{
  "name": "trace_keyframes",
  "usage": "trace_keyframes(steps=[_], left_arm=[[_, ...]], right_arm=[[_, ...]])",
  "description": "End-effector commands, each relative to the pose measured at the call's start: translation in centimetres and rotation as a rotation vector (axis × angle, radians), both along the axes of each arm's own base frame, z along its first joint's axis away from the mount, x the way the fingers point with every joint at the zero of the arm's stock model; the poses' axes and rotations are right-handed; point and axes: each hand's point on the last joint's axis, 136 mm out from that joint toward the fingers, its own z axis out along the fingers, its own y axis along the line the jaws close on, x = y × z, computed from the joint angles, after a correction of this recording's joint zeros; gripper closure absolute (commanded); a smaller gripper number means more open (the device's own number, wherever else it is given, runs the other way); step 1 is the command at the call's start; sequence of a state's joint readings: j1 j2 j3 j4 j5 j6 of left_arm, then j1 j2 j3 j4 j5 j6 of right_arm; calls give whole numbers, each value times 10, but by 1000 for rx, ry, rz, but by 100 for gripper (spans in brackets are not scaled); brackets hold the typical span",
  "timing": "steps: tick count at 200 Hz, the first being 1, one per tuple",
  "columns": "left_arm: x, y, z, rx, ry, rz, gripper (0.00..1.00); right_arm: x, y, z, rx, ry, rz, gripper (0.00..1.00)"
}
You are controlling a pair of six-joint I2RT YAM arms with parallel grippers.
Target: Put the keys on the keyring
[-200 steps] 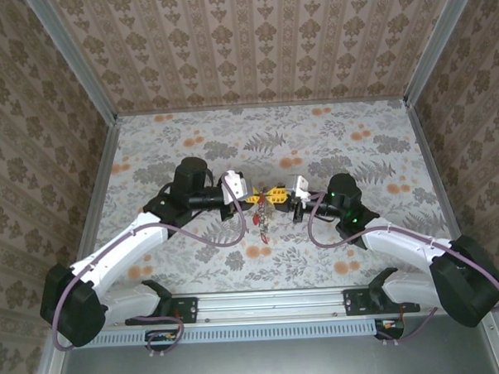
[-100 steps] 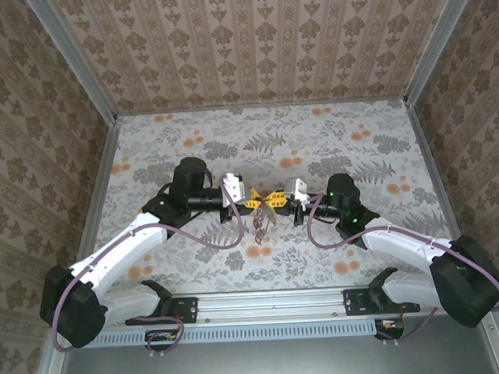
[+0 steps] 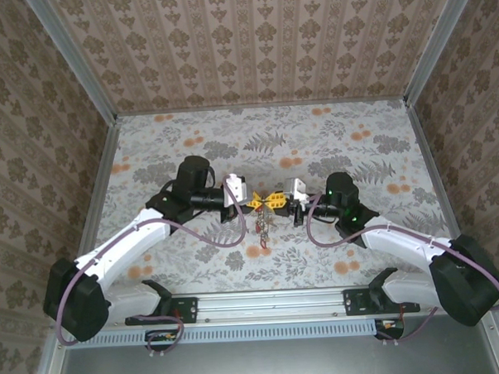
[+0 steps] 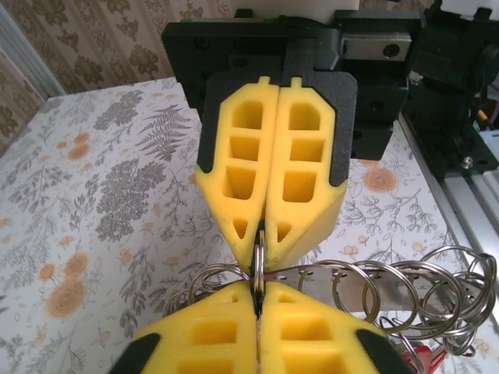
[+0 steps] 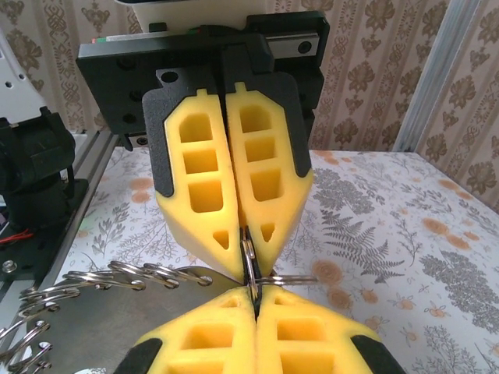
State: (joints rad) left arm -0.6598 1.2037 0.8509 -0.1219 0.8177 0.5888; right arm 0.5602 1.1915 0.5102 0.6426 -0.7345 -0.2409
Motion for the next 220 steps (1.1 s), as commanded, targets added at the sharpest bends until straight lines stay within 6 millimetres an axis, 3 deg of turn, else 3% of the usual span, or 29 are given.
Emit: trace_keyframes(steps=[1, 37, 78, 135, 220], left_arm=[[-3, -1, 5, 6, -6, -25, 100], [-3, 3, 6, 87, -29, -16, 100], [2, 5, -9, 238, -59, 26, 100], [2, -3, -12, 262, -71, 13, 100], [4, -11, -8, 219, -51, 1, 100]], right_arm=[[3, 3, 26, 21, -94, 13, 100], [4, -5, -3, -195, -105, 3, 82], [1, -20, -11, -400, -179, 15, 70], [-1, -11, -3, -395, -112, 76, 69], [-1, 0, -9, -319, 18, 92, 72]])
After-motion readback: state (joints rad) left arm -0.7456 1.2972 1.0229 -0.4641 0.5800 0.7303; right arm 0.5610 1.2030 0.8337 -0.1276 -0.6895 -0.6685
